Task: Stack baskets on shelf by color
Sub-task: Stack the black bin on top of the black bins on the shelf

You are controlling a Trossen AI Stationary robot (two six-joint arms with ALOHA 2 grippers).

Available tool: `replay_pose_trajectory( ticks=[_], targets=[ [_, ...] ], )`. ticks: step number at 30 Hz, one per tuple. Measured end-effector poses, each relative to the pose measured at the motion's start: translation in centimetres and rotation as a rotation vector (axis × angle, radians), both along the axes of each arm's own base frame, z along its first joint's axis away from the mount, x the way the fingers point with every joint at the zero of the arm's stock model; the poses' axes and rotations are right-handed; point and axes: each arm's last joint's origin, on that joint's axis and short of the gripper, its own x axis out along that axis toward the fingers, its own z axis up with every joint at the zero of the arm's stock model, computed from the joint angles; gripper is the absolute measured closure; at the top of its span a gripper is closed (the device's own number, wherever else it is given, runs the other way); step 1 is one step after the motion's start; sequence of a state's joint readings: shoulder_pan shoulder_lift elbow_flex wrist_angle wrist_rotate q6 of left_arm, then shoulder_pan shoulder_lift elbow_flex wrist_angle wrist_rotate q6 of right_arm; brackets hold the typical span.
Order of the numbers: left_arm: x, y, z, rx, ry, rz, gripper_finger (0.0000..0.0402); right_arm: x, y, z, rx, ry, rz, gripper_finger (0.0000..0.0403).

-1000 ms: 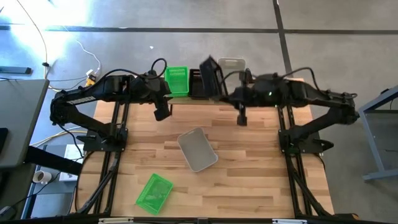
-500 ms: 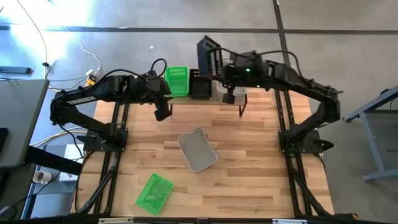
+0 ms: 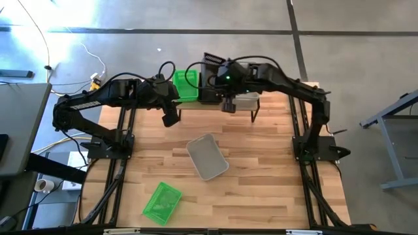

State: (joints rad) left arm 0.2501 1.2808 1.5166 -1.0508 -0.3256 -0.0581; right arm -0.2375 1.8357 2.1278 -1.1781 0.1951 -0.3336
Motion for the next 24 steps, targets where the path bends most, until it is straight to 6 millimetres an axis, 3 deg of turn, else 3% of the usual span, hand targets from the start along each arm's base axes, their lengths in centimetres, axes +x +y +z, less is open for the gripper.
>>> replay_pose_trajectory(
  ticks=[24],
  targets=[
    [0.0, 0.0, 0.0, -0.008, -0.005, 0.004, 0.0316, 2.9, -1.3, -4.6, 0.045, 0.152, -0.031, 0.0403]
  ],
)
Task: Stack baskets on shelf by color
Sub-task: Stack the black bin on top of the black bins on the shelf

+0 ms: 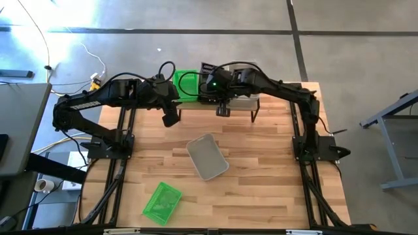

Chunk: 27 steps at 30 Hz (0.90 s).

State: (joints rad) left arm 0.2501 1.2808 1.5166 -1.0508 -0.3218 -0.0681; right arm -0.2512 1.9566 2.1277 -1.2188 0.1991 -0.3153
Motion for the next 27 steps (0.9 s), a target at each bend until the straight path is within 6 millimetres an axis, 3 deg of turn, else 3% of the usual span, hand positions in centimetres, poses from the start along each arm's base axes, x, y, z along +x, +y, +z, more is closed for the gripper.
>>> replay_pose_trajectory(
  ticks=[7, 27],
  targets=[
    [0.0, 0.0, 0.0, 0.000, 0.000, 0.000, 0.0316, 0.4, -0.7, -1.4, 0.001, 0.071, -0.019, 0.0403],
    [0.0, 0.0, 0.0, 0.010, 0.009, -0.014, 0.0316, 0.1, -0.5, -1.5, -0.032, 0.120, 0.033, 0.0400]
  ],
)
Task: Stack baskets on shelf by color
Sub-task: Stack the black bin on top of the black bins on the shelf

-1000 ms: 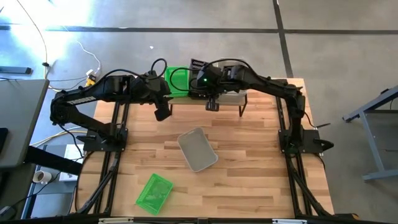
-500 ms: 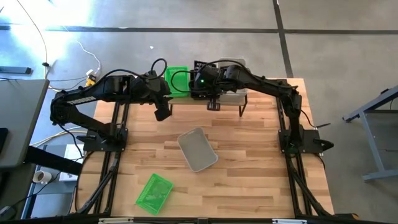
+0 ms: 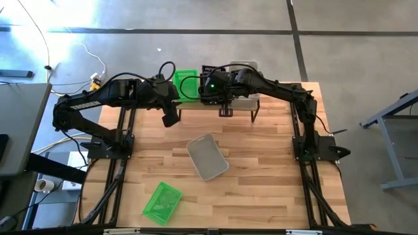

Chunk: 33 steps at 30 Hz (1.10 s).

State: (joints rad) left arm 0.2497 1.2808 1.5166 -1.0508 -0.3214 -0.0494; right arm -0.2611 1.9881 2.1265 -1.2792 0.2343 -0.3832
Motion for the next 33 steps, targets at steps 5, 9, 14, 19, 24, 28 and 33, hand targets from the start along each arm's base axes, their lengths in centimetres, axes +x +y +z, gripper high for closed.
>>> replay_pose_trajectory(
  ticks=[5, 9, 14, 19, 24, 28, 33],
  targets=[
    [0.0, 0.0, 0.0, 0.000, 0.000, 0.000, 0.0316, 0.1, 0.0, 0.0, 0.000, -0.012, -0.007, 0.0365],
    [0.0, 0.0, 0.0, -0.001, 0.000, 0.001, 0.0316, 0.2, -0.1, 0.1, -0.009, -0.027, -0.019, 0.0327],
    [0.0, 0.0, 0.0, -0.001, 0.000, 0.001, 0.0316, 0.2, 0.0, 0.5, -0.019, -0.040, -0.025, 0.0306],
    [0.0, 0.0, 0.0, -0.003, -0.001, 0.002, 0.0316, 0.1, 0.1, 2.2, -0.001, -0.118, -0.049, 0.0304],
    [-0.1, -0.1, -0.1, -0.036, -0.003, 0.001, 0.0316, -0.2, 0.2, 3.3, -0.005, -0.146, -0.056, 0.0304],
    [-0.4, -0.3, -0.4, -0.061, 0.039, 0.005, 0.0316, -0.5, 0.3, 3.7, 0.016, -0.144, -0.049, 0.0304],
    [-0.8, -0.7, -0.8, -0.096, 0.084, 0.022, 0.0316, -0.1, 0.1, 3.1, 0.034, -0.157, -0.067, 0.0304]
  ],
)
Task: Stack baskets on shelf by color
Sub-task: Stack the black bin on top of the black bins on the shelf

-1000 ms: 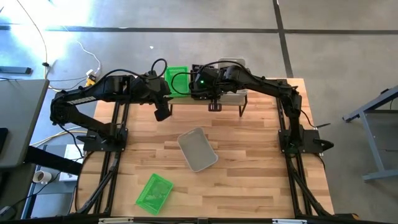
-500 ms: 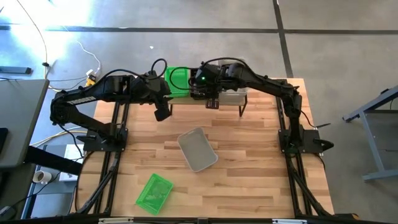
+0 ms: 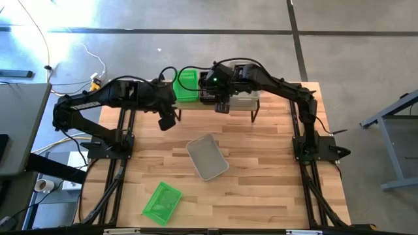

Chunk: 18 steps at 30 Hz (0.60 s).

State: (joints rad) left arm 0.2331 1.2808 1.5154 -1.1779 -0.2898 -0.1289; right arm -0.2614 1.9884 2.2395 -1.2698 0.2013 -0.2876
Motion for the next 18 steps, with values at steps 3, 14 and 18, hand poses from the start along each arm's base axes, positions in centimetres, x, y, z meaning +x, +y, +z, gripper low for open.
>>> replay_pose_trajectory(
  ticks=[3, 14, 18],
  targets=[
    [0.0, -0.3, -0.1, -0.004, 0.008, -0.010, 0.0316, 0.4, -0.4, -0.9, 0.003, 0.025, -0.031, 0.0304],
    [0.1, -0.6, -0.1, -0.001, 0.009, -0.027, 0.0316, 0.7, -0.6, -1.5, 0.054, 0.011, -0.071, 0.0304],
    [0.1, -0.6, -0.1, -0.001, 0.009, -0.027, 0.0316, 1.0, -0.8, -2.4, 0.069, 0.045, -0.073, 0.0304]
  ],
)
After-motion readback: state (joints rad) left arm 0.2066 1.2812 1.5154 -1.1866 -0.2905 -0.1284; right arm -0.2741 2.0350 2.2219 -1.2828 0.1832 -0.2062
